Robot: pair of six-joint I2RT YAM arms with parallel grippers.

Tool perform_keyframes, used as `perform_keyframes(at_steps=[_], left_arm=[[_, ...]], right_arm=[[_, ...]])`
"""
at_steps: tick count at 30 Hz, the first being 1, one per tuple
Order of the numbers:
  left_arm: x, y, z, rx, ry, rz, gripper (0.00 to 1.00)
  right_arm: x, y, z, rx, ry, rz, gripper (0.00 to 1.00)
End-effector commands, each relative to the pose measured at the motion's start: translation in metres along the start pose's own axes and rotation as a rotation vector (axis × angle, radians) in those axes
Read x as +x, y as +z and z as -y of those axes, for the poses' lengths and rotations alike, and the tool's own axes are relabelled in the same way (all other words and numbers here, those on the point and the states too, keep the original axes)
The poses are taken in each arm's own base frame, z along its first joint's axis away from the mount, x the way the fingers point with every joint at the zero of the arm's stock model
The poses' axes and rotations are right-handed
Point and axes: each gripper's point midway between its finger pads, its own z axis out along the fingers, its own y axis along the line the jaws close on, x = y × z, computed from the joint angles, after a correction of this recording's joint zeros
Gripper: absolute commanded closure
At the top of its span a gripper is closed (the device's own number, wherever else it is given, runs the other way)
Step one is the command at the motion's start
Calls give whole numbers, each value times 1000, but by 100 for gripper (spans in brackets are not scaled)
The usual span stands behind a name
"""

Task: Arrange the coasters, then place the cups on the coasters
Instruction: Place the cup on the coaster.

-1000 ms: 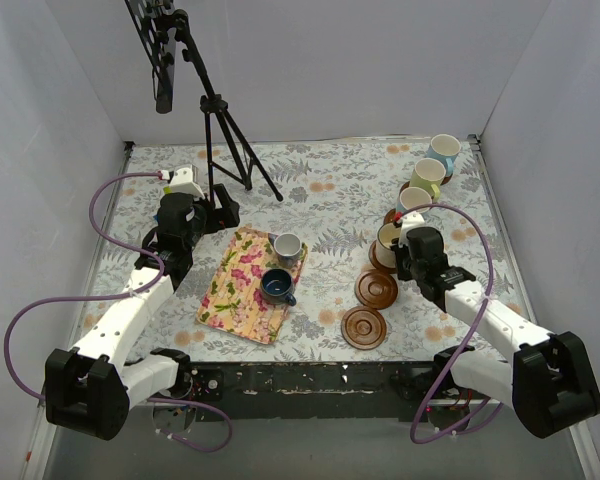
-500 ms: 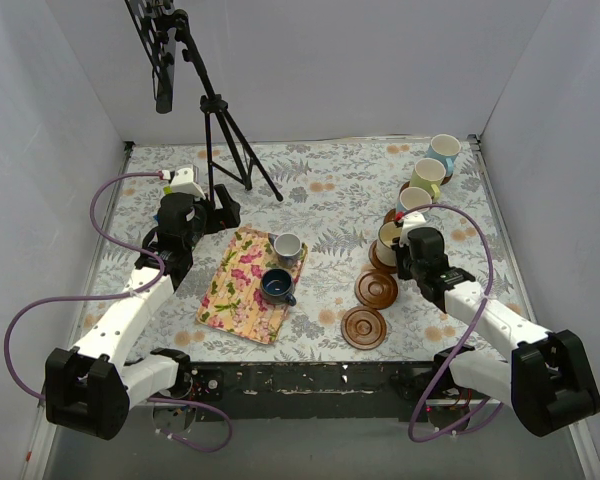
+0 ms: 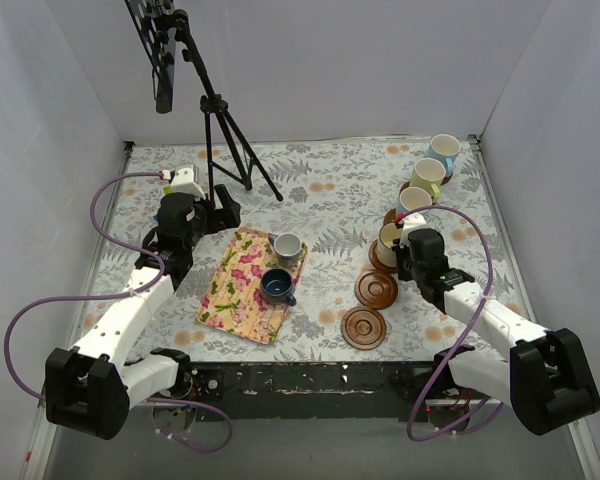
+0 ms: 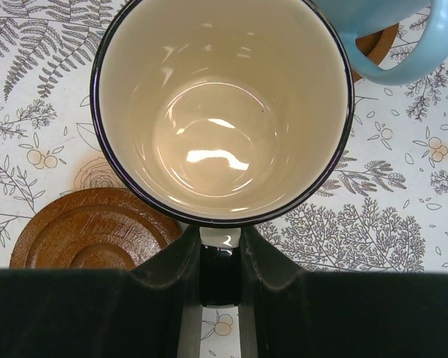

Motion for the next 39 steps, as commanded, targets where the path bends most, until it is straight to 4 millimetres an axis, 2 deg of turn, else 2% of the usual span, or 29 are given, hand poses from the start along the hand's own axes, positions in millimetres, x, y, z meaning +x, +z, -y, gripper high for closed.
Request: perform_keyframes(at_steps=[1, 17, 21, 28, 36, 39], left_arm=[[3, -1, 0, 8, 15, -8, 2], [5, 0, 2, 19, 14, -17, 2], [4, 0, 3, 22, 14, -14, 2], [5, 0, 3, 23, 12, -20, 2], [6, 0, 3, 23, 11, -21, 2], [5, 0, 3, 25, 10, -20, 2]], right_arm=[[-28, 2, 4, 16, 17, 110, 99], [-21, 1, 3, 20, 49, 85, 99], [-19, 0, 3, 19, 62, 84, 96], [-19, -2, 2, 13, 71, 83, 83], [-20, -4, 2, 13, 71, 85, 61], [-22, -4, 2, 12, 73, 88, 59]])
